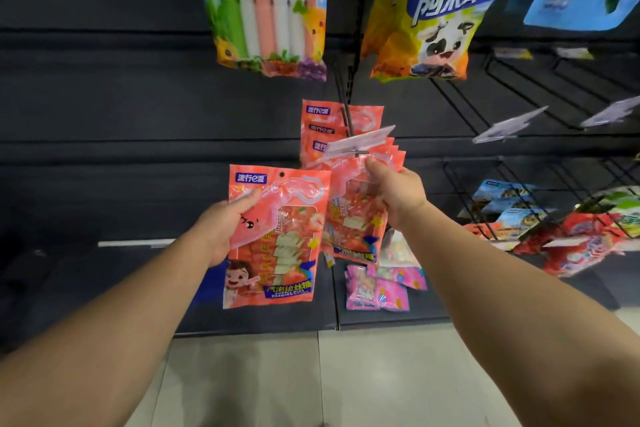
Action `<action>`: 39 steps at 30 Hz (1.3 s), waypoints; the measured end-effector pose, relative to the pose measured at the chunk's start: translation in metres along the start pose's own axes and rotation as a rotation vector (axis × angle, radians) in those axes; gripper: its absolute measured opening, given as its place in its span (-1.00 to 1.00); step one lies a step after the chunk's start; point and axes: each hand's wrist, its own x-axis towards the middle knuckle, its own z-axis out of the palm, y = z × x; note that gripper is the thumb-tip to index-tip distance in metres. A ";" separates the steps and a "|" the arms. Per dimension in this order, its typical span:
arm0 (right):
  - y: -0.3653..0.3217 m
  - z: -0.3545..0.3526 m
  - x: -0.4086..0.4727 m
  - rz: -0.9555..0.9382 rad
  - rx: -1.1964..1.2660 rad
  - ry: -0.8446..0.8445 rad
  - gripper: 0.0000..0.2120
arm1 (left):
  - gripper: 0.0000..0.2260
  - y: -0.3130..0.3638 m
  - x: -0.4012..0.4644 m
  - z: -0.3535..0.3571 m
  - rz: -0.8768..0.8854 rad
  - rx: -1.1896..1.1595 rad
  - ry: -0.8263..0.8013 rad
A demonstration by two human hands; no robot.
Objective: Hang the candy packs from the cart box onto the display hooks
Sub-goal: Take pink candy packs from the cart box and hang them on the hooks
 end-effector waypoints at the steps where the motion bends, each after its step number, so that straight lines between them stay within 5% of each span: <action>1: -0.001 0.001 0.000 -0.002 -0.006 0.009 -0.88 | -0.64 -0.001 0.000 0.000 -0.002 -0.007 0.007; 16: -0.010 0.014 0.013 0.022 -0.134 0.124 -0.80 | -0.63 -0.011 0.001 0.006 -0.046 0.017 -0.022; 23: 0.011 -0.003 0.010 -0.010 -0.078 0.391 -0.66 | -0.61 -0.007 0.008 0.033 -0.010 0.060 -0.084; 28: 0.024 -0.013 -0.002 0.115 0.024 -0.190 -0.59 | -0.66 0.005 0.012 0.071 0.030 0.034 -0.148; 32: 0.009 -0.013 0.000 0.029 0.023 -0.059 -0.86 | -0.74 0.015 0.014 0.097 0.039 -0.005 -0.150; 39: -0.014 -0.011 0.009 -0.057 -0.012 -0.024 -0.83 | -0.45 0.033 0.019 0.114 -0.007 -0.072 -0.042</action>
